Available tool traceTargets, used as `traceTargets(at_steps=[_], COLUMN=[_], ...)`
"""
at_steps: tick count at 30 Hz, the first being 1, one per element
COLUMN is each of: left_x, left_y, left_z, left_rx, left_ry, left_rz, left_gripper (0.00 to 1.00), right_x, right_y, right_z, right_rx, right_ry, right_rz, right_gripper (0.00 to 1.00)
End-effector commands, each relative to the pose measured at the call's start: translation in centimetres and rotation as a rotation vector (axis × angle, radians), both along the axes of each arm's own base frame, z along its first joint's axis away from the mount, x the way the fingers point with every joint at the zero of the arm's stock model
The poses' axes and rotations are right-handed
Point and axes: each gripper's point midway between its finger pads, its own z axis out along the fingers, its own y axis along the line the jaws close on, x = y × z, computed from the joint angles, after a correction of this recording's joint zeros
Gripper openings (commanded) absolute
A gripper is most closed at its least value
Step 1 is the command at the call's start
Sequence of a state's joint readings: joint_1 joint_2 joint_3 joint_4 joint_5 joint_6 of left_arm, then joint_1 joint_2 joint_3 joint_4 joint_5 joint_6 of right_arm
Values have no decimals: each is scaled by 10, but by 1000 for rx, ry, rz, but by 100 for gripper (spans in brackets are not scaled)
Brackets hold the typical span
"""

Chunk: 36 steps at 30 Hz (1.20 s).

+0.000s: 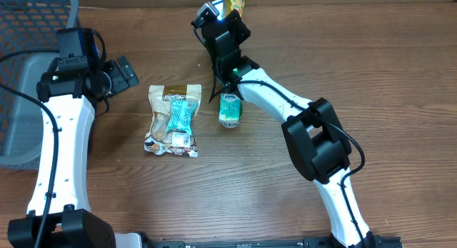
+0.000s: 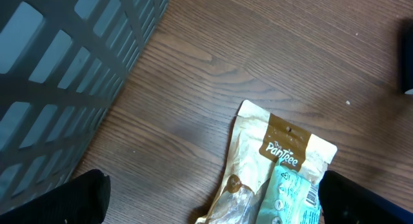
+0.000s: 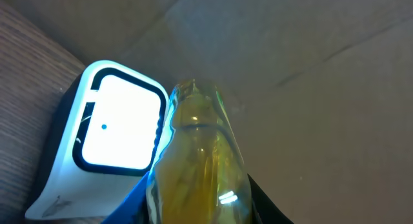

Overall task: Scan the item barcode
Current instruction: 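Carry the bottle to the scanner and hold it before the scanner window, then move the bottle right and set it upright on the table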

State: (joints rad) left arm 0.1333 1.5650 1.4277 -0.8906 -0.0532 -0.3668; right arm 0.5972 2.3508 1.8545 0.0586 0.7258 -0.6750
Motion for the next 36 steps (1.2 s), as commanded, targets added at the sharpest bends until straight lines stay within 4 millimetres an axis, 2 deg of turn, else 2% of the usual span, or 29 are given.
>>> traceTargets(at_steps=[1,4,6,10,12,14,18,19,22,29,33,36], left_x=[2,2,2,2,2,2,2,2,2,2,2,2], left_y=[5,5,5,5,5,5,5,5,5,5,5,5], left_z=[2,2,2,2,2,2,2,2,2,2,2,2], left_rx=[8,8,8,8,8,8,8,8,8,8,8,8], left_ry=[-7,-7,-7,-7,-7,-7,-7,-7,-7,-7,-7,-7], left_rz=[10,10,10,10,10,10,10,10,10,10,10,10], left_gripper=[100,99,100,100,100,100,100,99,100,100,100,100], right_x=[-16,-36,-49,-78,-91,-105,-131,-142,-156,-180,-188,-192], right_y=[-18,-37,-56,-106,-127,-149,-188,-203,-227,-270,-282,-289], right_z=[121,153,164,164,155,138,93,75,50,0,-22,-30], right_rx=[205,309,370,457,500,569,711,768,860,914,909,877], right_ry=[-171,-154,-122,-19,51,154,383,476,599,719,740,732], right_rz=[-59,-101,-147,-283,-338,-402,-551,-612,-688,-828,-876,-902], right_gripper=[4,4,4,4,4,4,10,10,10,10,10,11])
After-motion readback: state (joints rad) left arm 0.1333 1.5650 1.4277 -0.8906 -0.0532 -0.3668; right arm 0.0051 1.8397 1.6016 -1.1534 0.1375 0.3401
